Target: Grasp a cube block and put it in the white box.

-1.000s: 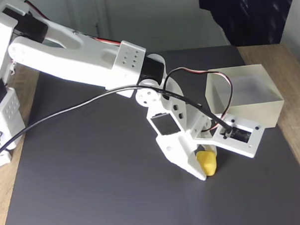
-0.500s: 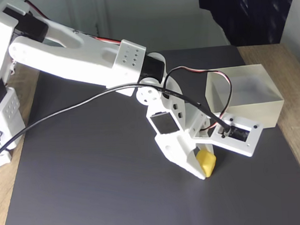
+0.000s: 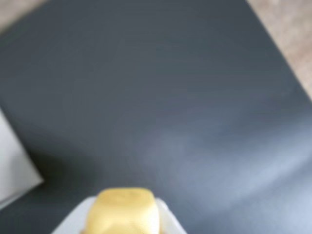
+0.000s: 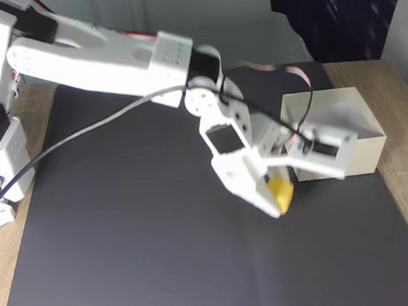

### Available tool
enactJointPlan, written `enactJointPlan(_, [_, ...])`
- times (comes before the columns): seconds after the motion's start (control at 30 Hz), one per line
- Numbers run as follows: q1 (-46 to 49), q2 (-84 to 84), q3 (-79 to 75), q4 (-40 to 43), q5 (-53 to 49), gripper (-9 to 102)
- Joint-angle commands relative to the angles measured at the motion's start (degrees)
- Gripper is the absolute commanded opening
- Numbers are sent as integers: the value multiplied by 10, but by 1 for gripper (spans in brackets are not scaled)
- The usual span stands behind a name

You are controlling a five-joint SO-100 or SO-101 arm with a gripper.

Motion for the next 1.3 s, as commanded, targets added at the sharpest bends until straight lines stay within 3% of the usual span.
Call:
enactJointPlan(0.0, [-20,70,-8,9,-12,0])
enactJointPlan(0.27, [-58,137,-14,6,-28,0])
enactJointPlan(0.6, [-85,158,-22,-54,-46,3])
enactJointPlan(1.0, [-114,-9,-261,-67,-46,8])
enactJointPlan(1.27, [-133,-71,-293,-73,-48,11])
